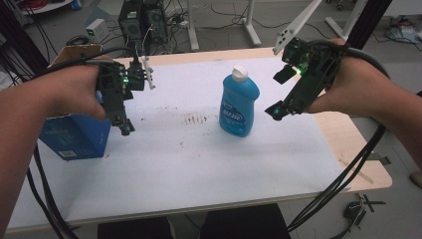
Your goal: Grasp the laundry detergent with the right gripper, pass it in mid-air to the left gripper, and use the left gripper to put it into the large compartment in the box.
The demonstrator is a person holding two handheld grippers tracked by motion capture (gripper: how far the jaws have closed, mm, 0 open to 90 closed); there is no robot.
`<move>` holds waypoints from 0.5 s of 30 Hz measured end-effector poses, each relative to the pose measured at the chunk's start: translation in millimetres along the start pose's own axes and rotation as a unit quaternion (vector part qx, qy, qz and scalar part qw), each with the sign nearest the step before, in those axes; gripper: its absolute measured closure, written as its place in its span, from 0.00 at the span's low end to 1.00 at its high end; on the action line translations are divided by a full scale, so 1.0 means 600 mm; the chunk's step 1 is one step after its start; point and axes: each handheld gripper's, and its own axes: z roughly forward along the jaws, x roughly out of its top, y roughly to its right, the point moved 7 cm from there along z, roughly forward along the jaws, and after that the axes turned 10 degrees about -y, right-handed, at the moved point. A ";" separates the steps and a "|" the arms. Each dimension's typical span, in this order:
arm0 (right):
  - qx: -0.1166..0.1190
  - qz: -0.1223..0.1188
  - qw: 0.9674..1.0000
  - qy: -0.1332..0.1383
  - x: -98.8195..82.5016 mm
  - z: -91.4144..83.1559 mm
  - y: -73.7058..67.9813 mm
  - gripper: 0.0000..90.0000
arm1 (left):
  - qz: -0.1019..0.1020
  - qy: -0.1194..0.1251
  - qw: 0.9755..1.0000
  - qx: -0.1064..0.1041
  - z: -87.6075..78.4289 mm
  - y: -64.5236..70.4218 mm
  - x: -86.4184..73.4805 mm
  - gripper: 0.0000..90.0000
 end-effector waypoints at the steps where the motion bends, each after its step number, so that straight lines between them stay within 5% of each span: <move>1: -0.003 0.005 1.000 0.007 -0.005 0.004 0.003 0.03 | 0.002 -0.001 1.000 0.001 0.000 0.000 -0.001 0.02; 9: 0.002 0.041 0.995 0.090 -0.030 0.031 0.024 0.03 | 0.000 -0.002 1.000 0.001 -0.001 0.000 -0.008 0.02; 15: 0.013 0.066 0.990 0.124 -0.041 0.062 0.033 0.03 | -0.001 -0.002 1.000 0.001 -0.002 0.003 -0.009 0.02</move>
